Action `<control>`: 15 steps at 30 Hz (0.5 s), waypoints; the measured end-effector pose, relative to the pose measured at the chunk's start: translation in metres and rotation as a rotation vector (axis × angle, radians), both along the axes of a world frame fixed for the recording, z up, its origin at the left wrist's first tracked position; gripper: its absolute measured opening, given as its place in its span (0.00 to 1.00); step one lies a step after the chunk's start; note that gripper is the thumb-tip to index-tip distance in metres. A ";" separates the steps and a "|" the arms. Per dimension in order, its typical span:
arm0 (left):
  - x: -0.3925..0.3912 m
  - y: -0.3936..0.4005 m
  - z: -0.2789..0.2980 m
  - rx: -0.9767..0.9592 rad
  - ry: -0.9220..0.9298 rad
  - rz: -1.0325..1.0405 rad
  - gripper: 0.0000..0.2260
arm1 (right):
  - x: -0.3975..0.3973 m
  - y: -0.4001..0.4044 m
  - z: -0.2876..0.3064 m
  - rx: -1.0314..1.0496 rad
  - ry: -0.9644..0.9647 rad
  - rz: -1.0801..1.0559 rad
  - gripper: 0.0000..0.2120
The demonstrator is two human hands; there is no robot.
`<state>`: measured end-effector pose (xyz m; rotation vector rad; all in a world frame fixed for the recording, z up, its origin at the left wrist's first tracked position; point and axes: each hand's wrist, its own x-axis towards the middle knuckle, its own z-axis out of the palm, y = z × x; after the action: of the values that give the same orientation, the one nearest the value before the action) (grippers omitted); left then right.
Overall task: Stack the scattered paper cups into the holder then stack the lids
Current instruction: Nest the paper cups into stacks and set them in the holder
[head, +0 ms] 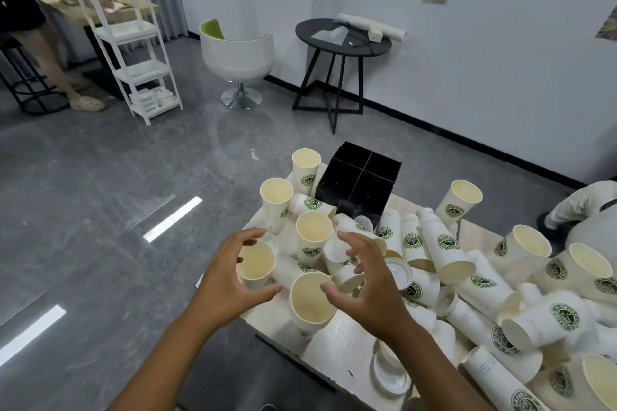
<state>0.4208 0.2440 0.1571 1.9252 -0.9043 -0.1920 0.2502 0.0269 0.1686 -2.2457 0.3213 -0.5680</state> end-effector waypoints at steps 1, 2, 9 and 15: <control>0.007 0.001 -0.002 -0.001 0.005 0.007 0.40 | 0.005 -0.003 0.001 -0.005 -0.008 -0.009 0.38; 0.013 0.001 -0.003 -0.003 0.010 0.015 0.40 | 0.011 -0.006 0.002 -0.017 -0.014 -0.018 0.38; 0.057 0.002 -0.017 0.056 0.030 -0.010 0.40 | 0.056 -0.031 -0.016 -0.072 0.068 -0.053 0.36; 0.083 0.005 -0.037 0.154 0.061 -0.029 0.41 | 0.099 -0.055 -0.049 -0.140 0.273 -0.019 0.39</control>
<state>0.5039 0.2487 0.1204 2.0373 -0.8995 -0.3443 0.3489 -0.0279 0.1197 -2.4622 0.4530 -0.2996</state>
